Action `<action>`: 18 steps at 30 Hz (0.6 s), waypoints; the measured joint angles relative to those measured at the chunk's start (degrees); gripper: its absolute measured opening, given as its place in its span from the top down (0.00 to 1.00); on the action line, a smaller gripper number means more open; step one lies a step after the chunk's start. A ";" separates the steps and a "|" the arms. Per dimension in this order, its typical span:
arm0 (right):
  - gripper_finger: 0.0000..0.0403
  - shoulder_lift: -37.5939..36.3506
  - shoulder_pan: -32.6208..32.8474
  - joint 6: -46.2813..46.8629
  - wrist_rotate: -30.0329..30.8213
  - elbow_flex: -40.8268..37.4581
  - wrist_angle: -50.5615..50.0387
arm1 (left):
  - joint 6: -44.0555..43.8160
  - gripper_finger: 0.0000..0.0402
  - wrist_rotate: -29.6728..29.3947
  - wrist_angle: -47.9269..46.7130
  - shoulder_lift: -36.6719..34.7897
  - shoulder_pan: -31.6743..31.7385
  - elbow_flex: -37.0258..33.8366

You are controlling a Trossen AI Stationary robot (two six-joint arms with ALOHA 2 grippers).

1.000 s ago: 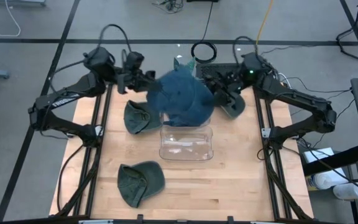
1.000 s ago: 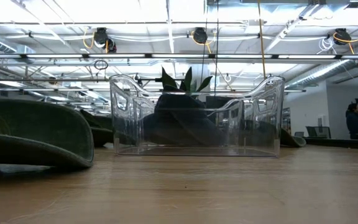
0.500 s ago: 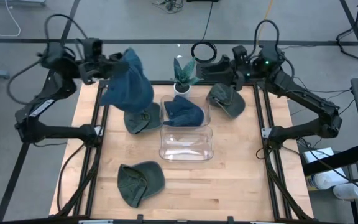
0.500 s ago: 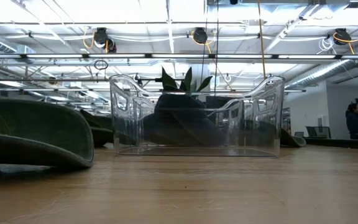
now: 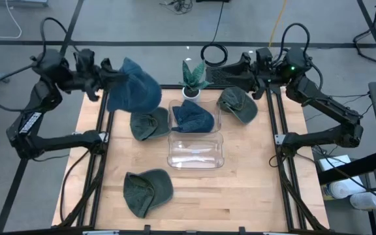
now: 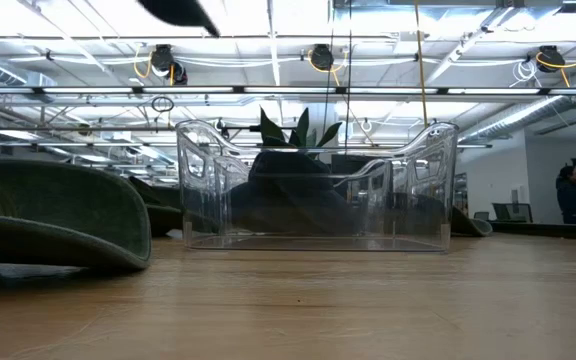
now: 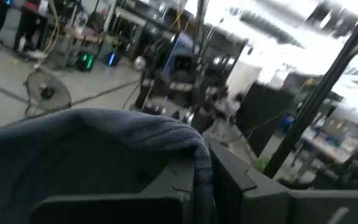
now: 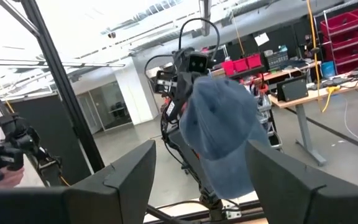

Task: Pick & Place hat
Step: Put the blue cap into the top transparent bin

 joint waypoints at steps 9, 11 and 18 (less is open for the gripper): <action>0.42 -0.02 0.00 0.05 -0.05 0.00 -0.02 | -0.31 0.93 -5.37 5.62 4.36 -5.76 -6.17; 0.42 -0.02 0.00 0.04 -0.05 0.00 -0.02 | -1.47 0.93 -6.49 10.44 5.41 -6.85 -8.46; 0.43 -0.02 0.00 0.04 -0.23 0.00 -0.02 | -5.66 0.93 -8.88 22.52 10.34 -9.29 -13.53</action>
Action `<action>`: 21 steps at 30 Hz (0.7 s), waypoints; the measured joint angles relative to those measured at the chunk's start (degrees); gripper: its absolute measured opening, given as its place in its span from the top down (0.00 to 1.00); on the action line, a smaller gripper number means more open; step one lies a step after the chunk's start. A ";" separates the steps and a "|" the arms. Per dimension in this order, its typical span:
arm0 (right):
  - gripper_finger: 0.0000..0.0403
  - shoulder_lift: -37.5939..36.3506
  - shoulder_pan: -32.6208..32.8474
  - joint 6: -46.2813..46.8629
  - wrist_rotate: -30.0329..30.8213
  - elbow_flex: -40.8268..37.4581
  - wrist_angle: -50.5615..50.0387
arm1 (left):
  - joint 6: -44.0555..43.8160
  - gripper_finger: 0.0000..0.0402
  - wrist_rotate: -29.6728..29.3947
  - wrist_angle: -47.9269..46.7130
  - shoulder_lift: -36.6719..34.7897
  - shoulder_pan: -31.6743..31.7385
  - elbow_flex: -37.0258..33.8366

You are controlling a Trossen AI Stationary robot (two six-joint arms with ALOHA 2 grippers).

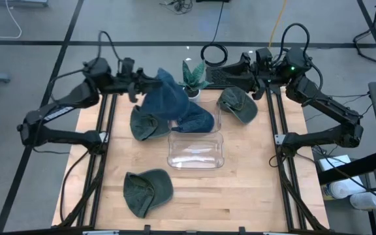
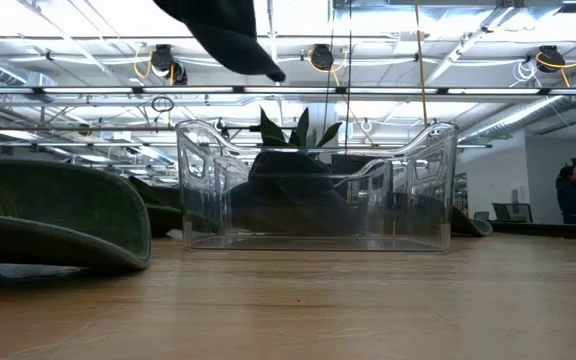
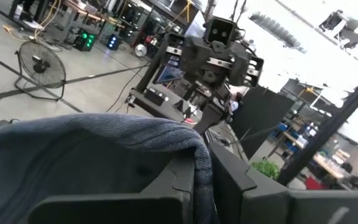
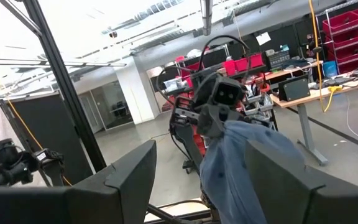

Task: Pick & Place hat
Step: Put the blue cap into the top transparent bin

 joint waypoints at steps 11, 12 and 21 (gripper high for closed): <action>0.42 0.00 0.00 -0.17 -0.02 0.00 0.02 | -3.71 0.93 -7.37 8.02 8.93 -5.05 -0.02; 0.42 0.00 0.00 -0.17 -0.03 0.00 0.07 | -3.88 0.93 -8.28 7.94 9.59 -5.58 -0.04; 0.42 0.01 0.00 -0.20 -0.05 0.00 2.94 | -5.39 0.93 -11.36 14.61 16.03 -9.43 -0.04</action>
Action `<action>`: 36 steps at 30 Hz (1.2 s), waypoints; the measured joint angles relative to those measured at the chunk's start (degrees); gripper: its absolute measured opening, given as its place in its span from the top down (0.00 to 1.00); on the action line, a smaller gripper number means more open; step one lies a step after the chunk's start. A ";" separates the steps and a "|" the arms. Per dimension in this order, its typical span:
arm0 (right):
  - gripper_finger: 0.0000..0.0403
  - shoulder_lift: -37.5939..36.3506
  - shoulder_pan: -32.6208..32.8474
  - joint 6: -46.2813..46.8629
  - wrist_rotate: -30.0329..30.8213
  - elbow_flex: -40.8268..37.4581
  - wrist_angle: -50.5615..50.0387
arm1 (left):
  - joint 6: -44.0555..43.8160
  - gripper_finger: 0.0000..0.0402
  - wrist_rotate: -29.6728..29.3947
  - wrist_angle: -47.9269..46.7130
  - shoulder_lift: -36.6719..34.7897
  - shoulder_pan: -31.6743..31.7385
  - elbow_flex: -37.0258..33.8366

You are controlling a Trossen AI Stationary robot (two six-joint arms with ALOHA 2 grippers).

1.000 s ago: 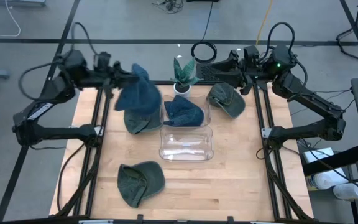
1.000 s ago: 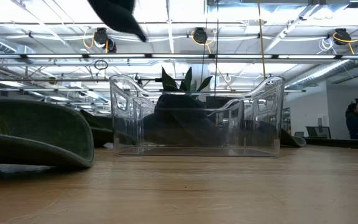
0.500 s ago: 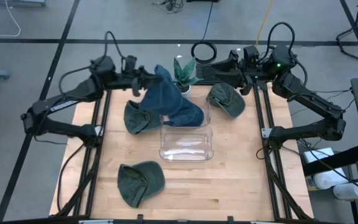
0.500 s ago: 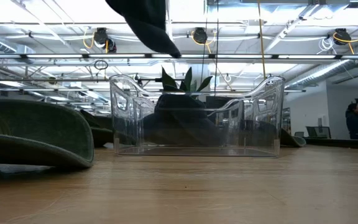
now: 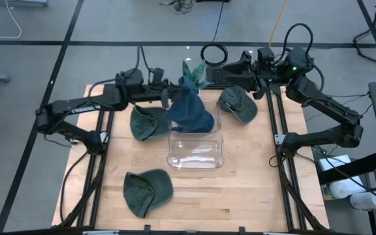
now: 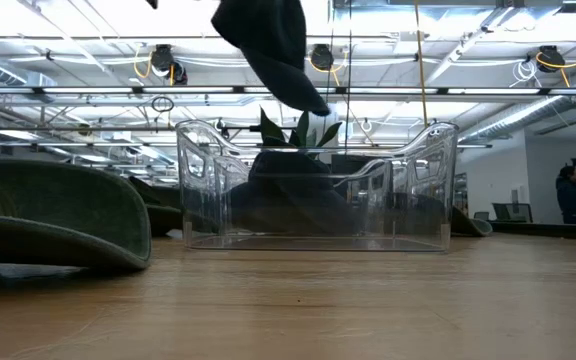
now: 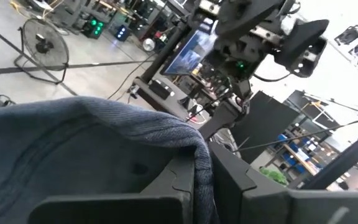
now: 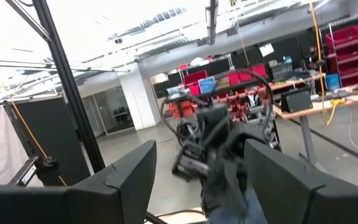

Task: Pick & Place hat
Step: Put the blue cap into the top transparent bin

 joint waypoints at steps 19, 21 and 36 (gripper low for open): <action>0.43 -0.23 0.02 1.36 -3.03 0.00 1.77 | -2.70 0.93 -2.37 6.53 13.11 -0.15 0.00; 0.43 -0.23 0.02 1.36 -3.05 0.00 1.78 | -3.49 0.93 -2.50 7.04 14.23 -0.13 0.02; 0.44 -0.23 0.02 1.31 -4.35 0.00 1.75 | -4.20 0.93 -8.94 1.96 15.80 -0.99 0.02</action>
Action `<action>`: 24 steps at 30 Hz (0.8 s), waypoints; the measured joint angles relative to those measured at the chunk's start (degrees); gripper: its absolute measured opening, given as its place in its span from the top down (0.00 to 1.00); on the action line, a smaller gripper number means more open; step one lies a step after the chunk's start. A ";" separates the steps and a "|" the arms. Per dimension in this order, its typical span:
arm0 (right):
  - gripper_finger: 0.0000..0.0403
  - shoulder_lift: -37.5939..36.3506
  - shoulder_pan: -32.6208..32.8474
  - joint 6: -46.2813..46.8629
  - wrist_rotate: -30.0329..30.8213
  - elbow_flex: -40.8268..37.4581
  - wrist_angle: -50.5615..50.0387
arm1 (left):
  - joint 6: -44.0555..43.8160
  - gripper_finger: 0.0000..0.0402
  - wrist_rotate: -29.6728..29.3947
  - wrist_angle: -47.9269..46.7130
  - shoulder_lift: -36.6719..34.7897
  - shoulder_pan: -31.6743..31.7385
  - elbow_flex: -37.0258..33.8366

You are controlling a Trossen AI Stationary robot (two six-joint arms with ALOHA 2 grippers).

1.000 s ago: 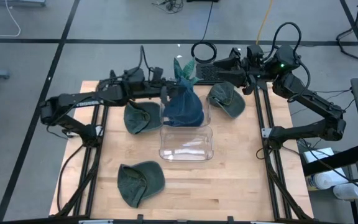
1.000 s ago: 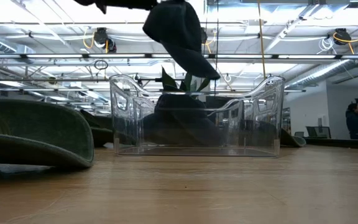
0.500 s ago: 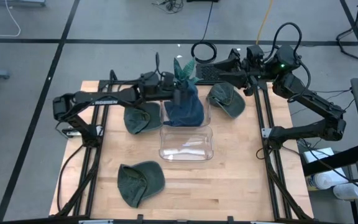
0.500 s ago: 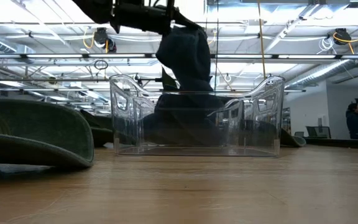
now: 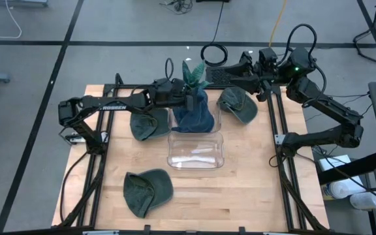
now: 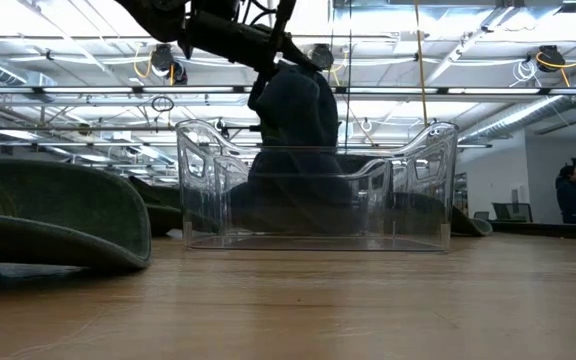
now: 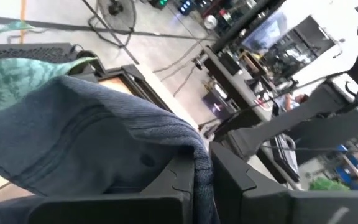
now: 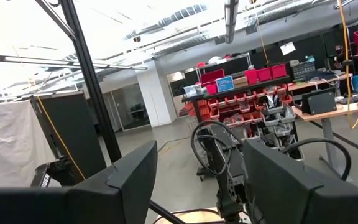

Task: Pick & Place hat
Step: Put the blue cap into the top transparent bin

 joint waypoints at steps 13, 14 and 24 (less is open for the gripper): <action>0.43 0.00 0.00 -0.01 0.01 0.00 -0.02 | -2.82 0.93 -8.64 4.26 -0.03 -2.56 0.00; 0.43 0.00 0.00 -0.02 0.00 0.00 -0.02 | -2.83 0.93 -9.12 3.96 -0.03 -2.71 0.00; 0.43 0.01 0.00 -0.01 -1.58 0.00 -0.29 | -6.33 0.93 -8.68 6.36 6.06 -4.85 0.00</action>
